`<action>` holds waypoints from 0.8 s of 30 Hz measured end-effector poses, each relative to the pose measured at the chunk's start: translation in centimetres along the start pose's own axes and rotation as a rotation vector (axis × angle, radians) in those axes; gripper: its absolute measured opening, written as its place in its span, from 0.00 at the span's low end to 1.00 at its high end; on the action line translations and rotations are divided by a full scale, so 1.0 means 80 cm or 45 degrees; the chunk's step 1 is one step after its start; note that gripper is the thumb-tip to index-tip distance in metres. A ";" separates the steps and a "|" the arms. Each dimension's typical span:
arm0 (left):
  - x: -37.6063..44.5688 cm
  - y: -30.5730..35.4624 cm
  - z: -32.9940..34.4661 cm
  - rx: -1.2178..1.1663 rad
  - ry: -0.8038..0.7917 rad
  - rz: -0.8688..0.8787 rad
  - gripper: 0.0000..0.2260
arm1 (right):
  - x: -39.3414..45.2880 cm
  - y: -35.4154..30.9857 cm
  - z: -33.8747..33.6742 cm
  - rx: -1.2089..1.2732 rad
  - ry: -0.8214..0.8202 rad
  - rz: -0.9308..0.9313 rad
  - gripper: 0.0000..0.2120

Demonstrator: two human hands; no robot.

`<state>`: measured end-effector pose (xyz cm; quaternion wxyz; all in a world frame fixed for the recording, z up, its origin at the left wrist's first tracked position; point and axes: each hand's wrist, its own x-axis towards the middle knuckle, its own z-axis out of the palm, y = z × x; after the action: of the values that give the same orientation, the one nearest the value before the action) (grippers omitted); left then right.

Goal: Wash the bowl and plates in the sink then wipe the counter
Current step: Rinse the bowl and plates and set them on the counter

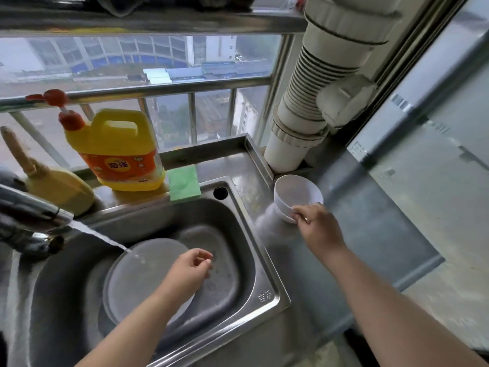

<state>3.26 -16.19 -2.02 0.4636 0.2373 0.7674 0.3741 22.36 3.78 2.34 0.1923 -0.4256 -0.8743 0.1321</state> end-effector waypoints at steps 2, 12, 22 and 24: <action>0.000 -0.004 0.000 0.007 0.001 -0.022 0.06 | 0.007 0.011 0.016 -0.042 -0.076 0.079 0.06; 0.001 -0.058 -0.033 -0.060 0.126 -0.243 0.05 | 0.005 0.008 0.046 -0.298 -0.064 0.036 0.14; -0.024 -0.139 -0.090 -0.177 0.398 -0.455 0.05 | -0.041 -0.153 0.212 0.074 -1.196 0.201 0.23; -0.028 -0.153 -0.101 -0.210 0.442 -0.485 0.06 | -0.043 -0.156 0.252 0.030 -1.296 0.404 0.27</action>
<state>-3.06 -28.11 -8.21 0.4048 -0.0178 0.8331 0.3766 6.56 -7.84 -11.49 -0.2737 -0.4324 -0.7805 0.3591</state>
